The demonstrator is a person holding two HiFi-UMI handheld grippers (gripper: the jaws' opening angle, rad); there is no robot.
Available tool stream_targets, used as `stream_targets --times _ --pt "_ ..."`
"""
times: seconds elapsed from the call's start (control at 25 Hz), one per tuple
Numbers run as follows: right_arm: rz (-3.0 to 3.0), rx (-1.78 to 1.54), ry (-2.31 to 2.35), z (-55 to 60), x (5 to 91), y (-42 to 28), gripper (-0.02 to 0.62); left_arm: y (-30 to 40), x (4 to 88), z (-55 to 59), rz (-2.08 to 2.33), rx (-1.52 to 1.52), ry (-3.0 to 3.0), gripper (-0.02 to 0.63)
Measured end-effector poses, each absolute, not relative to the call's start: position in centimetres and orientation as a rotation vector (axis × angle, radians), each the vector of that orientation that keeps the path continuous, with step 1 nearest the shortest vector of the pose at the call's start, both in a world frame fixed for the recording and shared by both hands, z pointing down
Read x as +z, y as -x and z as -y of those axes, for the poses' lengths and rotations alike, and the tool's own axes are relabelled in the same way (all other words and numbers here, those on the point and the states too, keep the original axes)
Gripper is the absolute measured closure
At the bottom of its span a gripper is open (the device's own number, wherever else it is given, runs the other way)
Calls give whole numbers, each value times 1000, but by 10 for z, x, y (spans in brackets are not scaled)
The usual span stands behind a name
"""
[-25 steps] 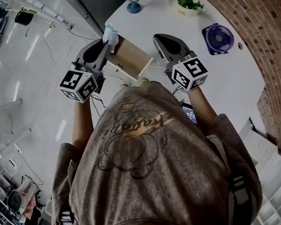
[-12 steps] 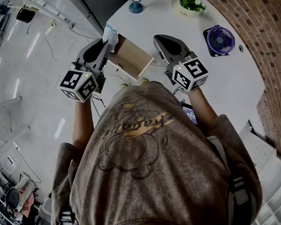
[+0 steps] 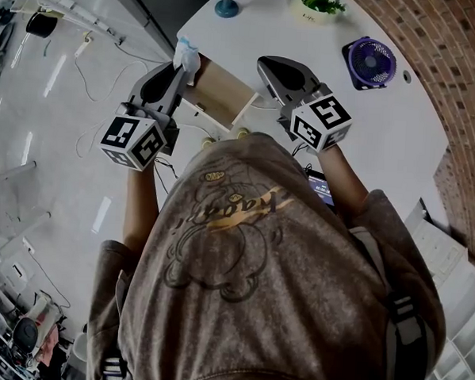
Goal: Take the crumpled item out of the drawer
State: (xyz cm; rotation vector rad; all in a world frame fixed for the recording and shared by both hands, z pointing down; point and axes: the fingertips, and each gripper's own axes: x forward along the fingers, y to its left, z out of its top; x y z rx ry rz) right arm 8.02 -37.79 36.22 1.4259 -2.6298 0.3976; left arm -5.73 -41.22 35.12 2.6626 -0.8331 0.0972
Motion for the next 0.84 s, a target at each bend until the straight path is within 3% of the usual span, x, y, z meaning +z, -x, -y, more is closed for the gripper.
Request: stream_targets --times 0.84 --pt "2629 381 -1371 367 359 -81 600 61 360 399 872 125 -2629 551"
